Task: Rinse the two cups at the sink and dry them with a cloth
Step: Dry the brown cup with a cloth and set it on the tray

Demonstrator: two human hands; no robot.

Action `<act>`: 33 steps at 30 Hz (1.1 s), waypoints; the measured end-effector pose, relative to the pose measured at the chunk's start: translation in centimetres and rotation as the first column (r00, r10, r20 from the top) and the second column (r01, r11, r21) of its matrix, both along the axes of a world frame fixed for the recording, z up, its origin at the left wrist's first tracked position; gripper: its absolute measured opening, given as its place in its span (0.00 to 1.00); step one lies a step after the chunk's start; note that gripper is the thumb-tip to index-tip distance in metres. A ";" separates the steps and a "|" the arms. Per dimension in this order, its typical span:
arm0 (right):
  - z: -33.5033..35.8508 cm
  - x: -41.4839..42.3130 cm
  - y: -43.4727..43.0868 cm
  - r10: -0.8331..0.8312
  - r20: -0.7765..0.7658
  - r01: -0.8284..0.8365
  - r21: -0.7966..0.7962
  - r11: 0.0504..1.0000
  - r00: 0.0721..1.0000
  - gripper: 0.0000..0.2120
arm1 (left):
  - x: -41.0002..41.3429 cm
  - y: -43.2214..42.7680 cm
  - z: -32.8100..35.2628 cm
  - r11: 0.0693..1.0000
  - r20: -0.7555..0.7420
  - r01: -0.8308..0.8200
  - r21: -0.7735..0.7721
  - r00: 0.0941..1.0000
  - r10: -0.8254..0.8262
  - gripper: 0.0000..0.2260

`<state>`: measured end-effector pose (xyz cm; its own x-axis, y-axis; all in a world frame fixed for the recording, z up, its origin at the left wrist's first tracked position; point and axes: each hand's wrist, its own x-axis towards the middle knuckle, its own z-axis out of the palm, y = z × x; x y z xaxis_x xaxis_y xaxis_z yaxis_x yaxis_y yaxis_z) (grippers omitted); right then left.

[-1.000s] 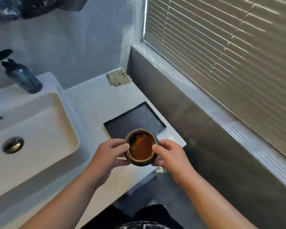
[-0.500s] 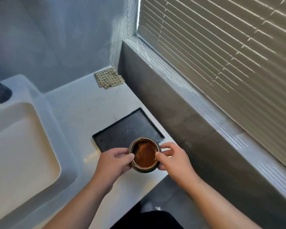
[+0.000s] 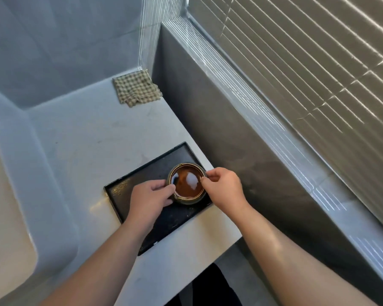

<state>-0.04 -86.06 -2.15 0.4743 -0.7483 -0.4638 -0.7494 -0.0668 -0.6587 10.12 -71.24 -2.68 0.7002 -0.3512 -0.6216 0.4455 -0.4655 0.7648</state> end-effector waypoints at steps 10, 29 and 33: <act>-0.5 1.7 -1.1 0.155 -0.114 -0.161 -0.051 0.986 0.981 0.10 | -0.3 -1.3 -0.2 0.997 -0.002 -0.063 0.046 0.998 0.063 0.16; 7.0 -1.5 -0.3 0.585 -0.083 -0.589 -0.032 0.808 0.807 0.19 | -0.8 3.7 5.4 0.955 0.155 0.215 0.206 0.956 -0.249 0.11; 9.7 -2.4 2.4 0.691 0.024 -0.691 0.021 0.723 0.723 0.17 | -3.5 8.1 8.6 0.991 0.127 0.046 0.127 0.990 -0.062 0.06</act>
